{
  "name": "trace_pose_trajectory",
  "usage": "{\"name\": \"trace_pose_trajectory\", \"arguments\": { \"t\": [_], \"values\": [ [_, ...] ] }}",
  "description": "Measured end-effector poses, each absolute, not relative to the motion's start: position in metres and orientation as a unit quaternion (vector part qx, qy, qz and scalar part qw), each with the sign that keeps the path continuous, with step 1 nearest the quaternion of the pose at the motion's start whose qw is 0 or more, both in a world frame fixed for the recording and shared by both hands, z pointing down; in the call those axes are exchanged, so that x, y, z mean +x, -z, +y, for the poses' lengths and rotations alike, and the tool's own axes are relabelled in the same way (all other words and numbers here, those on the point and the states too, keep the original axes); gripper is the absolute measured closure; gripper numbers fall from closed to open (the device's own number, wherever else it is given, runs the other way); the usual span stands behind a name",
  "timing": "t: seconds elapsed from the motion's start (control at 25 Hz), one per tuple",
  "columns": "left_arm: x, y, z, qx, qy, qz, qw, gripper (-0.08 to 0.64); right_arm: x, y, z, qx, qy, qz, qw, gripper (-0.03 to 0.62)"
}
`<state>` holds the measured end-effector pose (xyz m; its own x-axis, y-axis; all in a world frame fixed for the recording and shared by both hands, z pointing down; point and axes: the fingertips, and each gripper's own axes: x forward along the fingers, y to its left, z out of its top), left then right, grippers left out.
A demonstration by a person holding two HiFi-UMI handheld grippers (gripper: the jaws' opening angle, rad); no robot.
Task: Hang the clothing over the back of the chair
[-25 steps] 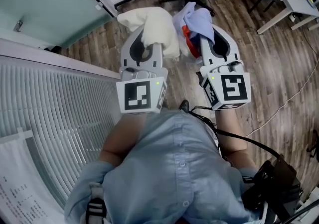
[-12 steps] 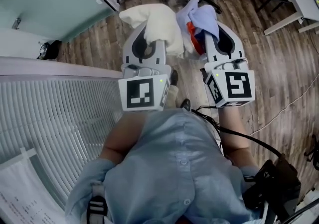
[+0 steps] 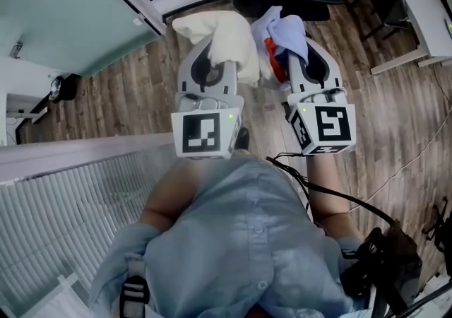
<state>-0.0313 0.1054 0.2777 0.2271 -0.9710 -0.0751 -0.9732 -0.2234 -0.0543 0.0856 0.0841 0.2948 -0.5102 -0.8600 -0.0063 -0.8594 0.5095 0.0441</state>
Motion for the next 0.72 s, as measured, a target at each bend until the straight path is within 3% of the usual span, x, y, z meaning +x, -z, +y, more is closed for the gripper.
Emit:
{"name": "trace_pose_trajectory", "arguments": {
  "t": [0.32,0.72],
  "values": [
    [-0.047,-0.283,0.078,-0.780,-0.032,0.618,0.096,0.511,0.074,-0.299,0.052,0.498,0.053,-0.865,-0.015,0.552],
    [-0.061,-0.297,0.031,-0.777,-0.026,0.624,0.081,0.511,0.066,-0.314,0.004,0.497,0.039,-0.867,-0.005,0.552]
  ]
}}
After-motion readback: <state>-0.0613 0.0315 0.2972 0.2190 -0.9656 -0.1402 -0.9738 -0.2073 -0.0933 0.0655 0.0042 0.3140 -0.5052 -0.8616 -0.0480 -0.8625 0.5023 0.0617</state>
